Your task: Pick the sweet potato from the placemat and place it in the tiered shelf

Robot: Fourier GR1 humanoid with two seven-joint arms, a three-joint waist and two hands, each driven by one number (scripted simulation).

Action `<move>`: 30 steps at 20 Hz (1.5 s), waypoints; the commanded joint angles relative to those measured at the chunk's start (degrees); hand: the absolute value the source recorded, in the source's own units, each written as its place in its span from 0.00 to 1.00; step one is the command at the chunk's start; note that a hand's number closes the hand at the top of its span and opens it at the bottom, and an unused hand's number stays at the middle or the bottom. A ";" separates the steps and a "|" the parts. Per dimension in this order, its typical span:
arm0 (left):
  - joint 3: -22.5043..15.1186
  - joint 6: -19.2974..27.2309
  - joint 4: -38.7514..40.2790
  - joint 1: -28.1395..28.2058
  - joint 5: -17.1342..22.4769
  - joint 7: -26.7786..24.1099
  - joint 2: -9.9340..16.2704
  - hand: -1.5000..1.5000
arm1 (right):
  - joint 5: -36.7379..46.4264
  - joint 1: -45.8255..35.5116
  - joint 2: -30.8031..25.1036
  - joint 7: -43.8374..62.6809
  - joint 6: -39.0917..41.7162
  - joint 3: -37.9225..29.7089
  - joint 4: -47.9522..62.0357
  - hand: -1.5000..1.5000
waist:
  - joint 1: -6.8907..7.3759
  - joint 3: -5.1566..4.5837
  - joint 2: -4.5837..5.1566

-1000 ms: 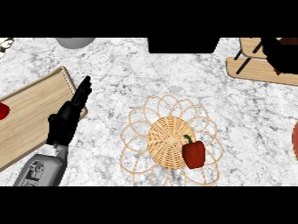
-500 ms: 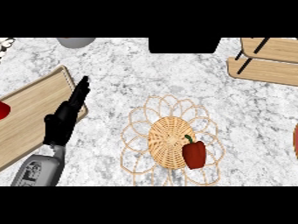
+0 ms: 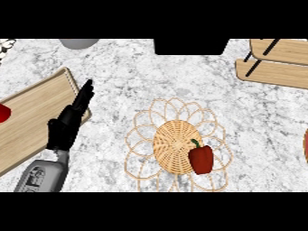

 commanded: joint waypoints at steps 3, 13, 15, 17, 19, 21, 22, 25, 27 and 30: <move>0.18 -0.67 1.19 -0.38 -0.83 -0.69 -0.43 0.50 | 5.00 -0.20 0.14 -7.48 -10.49 -0.07 13.14 1.00 | 0.37 0.02 0.21; -1.67 1.53 -0.73 0.22 -3.55 0.87 -3.63 0.50 | 2.92 -2.96 -1.28 -19.66 -21.15 -4.71 28.17 1.00 | 0.25 0.04 0.12; 0.16 -1.10 -2.43 -0.50 -1.16 2.47 -0.93 0.50 | -4.43 -3.95 2.19 -23.40 -26.88 -8.86 26.84 1.00 | 1.13 0.15 0.34; 0.80 -0.45 -0.30 1.65 -1.23 -1.35 -1.72 0.50 | -8.84 -2.94 0.11 -28.31 -25.77 -11.35 28.10 1.00 | 0.30 0.08 0.17; 1.67 -0.23 1.09 -3.01 -1.67 2.08 -1.73 0.50 | -10.21 -3.32 -0.15 -30.51 -25.92 -11.85 30.09 1.00 | -0.07 0.06 0.11; -0.14 -1.02 -0.50 -0.64 -2.38 1.80 -2.23 0.50 | -9.76 -5.21 1.00 -33.44 -30.30 -12.09 36.75 1.00 | 0.53 0.05 0.21; -0.98 -0.34 -3.48 4.02 -2.67 -0.07 -2.64 0.50 | -13.06 -4.68 -1.87 -37.21 -27.89 -14.08 36.99 1.00 | 0.68 0.07 0.14; 0.58 -1.13 -2.94 1.03 -2.69 1.69 -1.78 0.50 | -10.20 -8.74 -0.24 -34.99 -30.31 -11.77 41.38 1.00 | 0.50 0.03 0.10; 2.15 -1.77 1.43 0.24 -2.01 -1.55 -1.72 0.50 | -12.36 -7.90 -0.60 -39.31 -30.78 -12.90 44.08 1.00 | 0.45 0.03 0.22; 3.66 -3.77 -1.22 1.26 -0.58 -0.20 1.49 0.50 | -2.40 -3.99 -6.45 -29.33 -33.77 -11.90 48.08 1.00 | 0.66 -0.02 0.28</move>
